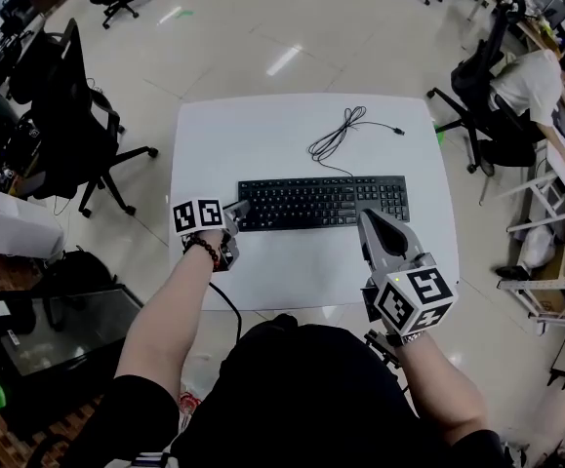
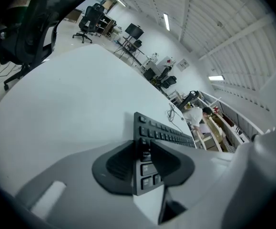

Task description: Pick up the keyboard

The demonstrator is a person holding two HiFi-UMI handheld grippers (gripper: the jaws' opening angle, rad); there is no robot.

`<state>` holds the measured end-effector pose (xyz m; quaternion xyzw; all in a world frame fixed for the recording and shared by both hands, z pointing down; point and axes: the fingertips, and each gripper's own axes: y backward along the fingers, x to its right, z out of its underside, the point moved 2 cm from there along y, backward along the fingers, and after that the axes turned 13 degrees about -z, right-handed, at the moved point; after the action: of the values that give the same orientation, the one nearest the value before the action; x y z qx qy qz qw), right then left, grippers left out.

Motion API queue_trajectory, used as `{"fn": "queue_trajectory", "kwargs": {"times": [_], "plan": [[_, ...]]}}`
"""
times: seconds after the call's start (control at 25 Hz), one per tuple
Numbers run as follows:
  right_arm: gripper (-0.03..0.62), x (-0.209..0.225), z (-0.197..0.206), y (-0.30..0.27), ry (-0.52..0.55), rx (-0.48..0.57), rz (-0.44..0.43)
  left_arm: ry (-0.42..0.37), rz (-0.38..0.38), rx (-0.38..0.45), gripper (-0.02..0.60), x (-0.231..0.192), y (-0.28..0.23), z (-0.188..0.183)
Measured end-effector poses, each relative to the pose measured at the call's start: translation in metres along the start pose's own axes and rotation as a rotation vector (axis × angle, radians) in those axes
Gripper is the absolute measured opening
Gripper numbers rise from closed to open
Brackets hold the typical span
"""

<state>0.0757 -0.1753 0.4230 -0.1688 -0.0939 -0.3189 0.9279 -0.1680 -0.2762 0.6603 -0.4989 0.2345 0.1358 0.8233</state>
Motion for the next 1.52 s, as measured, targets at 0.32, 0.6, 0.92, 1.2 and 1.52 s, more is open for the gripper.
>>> {"fn": "queue_trajectory", "kwargs": {"times": [0.32,0.6,0.92,1.2,1.52], "plan": [[0.002,0.007,0.014,-0.007,-0.047,-0.007,0.002,0.000,0.003,0.006,0.087,0.009,0.021,-0.003],[0.002,0.022,0.039,-0.009,-0.161,-0.022,0.012,-0.020,0.047,0.057,0.071,0.041,0.064,-0.013],[0.012,0.047,0.079,-0.005,-0.388,-0.028,0.039,-0.031,0.096,0.101,0.060,0.076,0.099,-0.023],[0.135,0.069,0.125,-0.002,-0.686,0.011,0.054,-0.036,0.098,0.107,0.058,0.082,0.105,-0.028],[0.244,0.096,0.172,-0.026,-1.121,0.208,-0.022,-0.040,0.096,0.098,0.058,0.086,0.109,-0.029]]}}
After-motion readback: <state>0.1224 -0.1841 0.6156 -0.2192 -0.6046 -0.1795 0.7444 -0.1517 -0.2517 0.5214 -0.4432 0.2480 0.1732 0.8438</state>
